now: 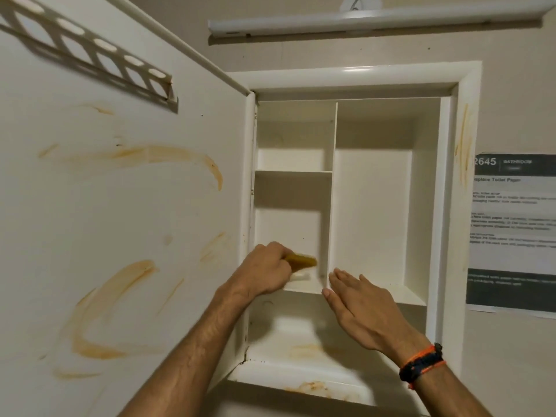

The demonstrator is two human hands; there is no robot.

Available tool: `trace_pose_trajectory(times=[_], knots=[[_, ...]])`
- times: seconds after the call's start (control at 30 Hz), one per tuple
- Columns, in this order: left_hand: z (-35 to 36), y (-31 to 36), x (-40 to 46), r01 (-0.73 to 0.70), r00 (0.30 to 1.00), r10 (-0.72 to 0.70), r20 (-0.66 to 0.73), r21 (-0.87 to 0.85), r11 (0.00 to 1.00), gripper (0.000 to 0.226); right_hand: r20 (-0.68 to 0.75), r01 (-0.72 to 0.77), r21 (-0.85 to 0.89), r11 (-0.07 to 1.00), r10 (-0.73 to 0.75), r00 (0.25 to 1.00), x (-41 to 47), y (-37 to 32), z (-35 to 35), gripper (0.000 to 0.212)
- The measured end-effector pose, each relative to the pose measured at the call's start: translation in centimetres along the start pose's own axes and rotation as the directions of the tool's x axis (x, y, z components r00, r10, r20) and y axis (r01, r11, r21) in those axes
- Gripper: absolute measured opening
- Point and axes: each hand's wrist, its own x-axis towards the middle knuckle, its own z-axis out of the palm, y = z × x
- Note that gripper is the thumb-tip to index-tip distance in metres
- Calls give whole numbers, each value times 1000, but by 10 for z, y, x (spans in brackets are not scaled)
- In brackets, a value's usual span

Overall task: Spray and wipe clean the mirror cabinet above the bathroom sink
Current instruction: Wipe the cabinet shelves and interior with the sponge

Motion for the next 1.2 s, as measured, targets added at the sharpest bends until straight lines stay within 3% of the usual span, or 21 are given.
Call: trace_pose_trajectory(times=[0.07,0.17,0.37,0.43,0.53,0.6,0.7,0.87,1.0,1.2], knots=[[3,0,7,11,980,-46,-192,-182,983,34,-6,1,5,1000,-1,1000,0,-1,0,62],[11,8,18,-59,891,-99,-443,-330,942,39,-16,-5,7,1000,5,1000,0,-2,0,60],[13,26,41,-93,698,-139,-703,-281,955,39,-33,-16,12,1000,17,999,-2,-5,0,59],[18,28,45,-124,747,-6,-665,-148,981,45,-36,-20,13,1000,20,999,-2,-5,0,58],[33,21,42,-219,876,244,-416,106,970,59,-41,-21,15,1000,21,999,-1,-5,-1,57],[42,15,35,-249,909,312,-276,239,939,68,-44,-20,17,1000,21,999,-1,-5,-1,55],[50,6,25,-245,938,306,-162,316,917,63,-46,-18,26,1000,19,999,0,-5,0,54],[45,4,10,-233,971,237,29,347,908,29,-39,-27,20,999,28,999,1,-4,1,52],[33,12,7,-205,978,170,122,375,904,28,-31,-25,25,999,26,999,0,-4,1,52],[28,3,-19,-240,971,214,110,383,892,36,-28,-38,10,999,38,999,2,-4,-1,54]])
